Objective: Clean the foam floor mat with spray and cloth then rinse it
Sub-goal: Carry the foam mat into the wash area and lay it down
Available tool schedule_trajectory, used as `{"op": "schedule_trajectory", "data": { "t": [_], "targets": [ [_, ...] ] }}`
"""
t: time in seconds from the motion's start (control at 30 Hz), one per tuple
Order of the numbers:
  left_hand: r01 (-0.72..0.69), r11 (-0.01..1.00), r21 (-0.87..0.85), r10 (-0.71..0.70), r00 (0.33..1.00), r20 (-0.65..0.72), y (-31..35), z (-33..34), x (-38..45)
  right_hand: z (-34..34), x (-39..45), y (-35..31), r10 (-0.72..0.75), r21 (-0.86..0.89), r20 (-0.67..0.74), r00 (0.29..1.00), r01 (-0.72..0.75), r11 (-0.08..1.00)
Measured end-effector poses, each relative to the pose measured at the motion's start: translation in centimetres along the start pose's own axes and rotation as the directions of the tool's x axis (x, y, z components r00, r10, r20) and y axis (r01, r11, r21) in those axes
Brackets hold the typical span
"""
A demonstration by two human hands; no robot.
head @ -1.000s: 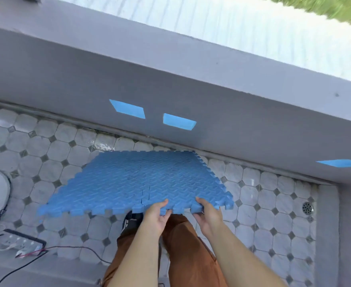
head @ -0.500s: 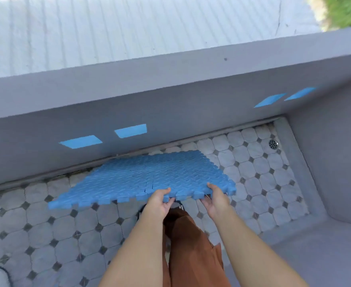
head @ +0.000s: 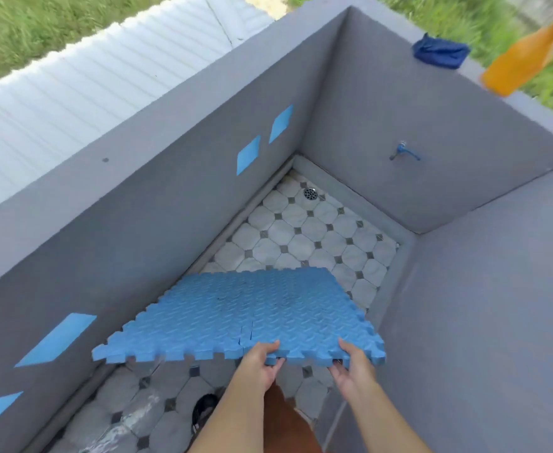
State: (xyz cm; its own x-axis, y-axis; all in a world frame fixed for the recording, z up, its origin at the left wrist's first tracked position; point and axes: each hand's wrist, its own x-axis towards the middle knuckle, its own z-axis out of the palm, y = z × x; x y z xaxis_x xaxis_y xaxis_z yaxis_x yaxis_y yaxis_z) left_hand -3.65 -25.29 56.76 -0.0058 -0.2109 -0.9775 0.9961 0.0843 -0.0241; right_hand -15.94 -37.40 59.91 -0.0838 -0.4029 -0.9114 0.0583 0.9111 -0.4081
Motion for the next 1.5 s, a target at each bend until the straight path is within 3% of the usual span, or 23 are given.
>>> {"op": "schedule_trajectory", "data": {
  "t": [0.3, 0.6, 0.77, 1.0, 1.23, 1.33, 1.5],
  "targets": [
    [0.001, 0.913, 0.408, -0.005, 1.0, 0.008, 0.9, 13.9, 6.0, -1.0, 7.2, -7.2, 0.117, 0.364, -0.098, 0.988, -0.073, 0.928],
    [-0.008, 0.805, 0.593, 0.036, 0.999, -0.035, 5.9, 23.6, 13.4, 3.9, 13.5, -11.9, 0.169, 0.572, -0.014, 0.986, -0.13, 0.81],
    [-0.009, 0.742, 0.67, 0.027, 0.999, -0.016, 8.4, 28.8, 20.2, 7.6, 21.1, -12.6, 0.238, 0.656, -0.086, 0.968, -0.125, 0.745],
    [0.019, 0.781, 0.624, -0.005, 1.0, -0.024, 8.9, 30.8, 32.3, 9.2, 33.5, -12.8, 0.164, 0.678, -0.052, 0.985, -0.085, 0.73],
    [-0.026, 0.911, 0.411, 0.02, 1.0, 0.018, 8.0, 27.0, 39.9, 7.3, 43.1, -10.1, 0.246, 0.625, -0.13, 0.96, -0.113, 0.772],
    [-0.053, 0.946, 0.319, 0.086, 0.992, -0.092, 10.0, 24.7, 41.8, 6.3, 45.6, -9.6, 0.246, 0.582, -0.176, 0.953, -0.101, 0.807],
    [0.018, 0.915, 0.403, 0.089, 0.965, -0.246, 13.1, 22.0, 46.1, 5.0, 49.2, -8.7, 0.249, 0.521, -0.244, 0.937, -0.09, 0.849]
  ]
}}
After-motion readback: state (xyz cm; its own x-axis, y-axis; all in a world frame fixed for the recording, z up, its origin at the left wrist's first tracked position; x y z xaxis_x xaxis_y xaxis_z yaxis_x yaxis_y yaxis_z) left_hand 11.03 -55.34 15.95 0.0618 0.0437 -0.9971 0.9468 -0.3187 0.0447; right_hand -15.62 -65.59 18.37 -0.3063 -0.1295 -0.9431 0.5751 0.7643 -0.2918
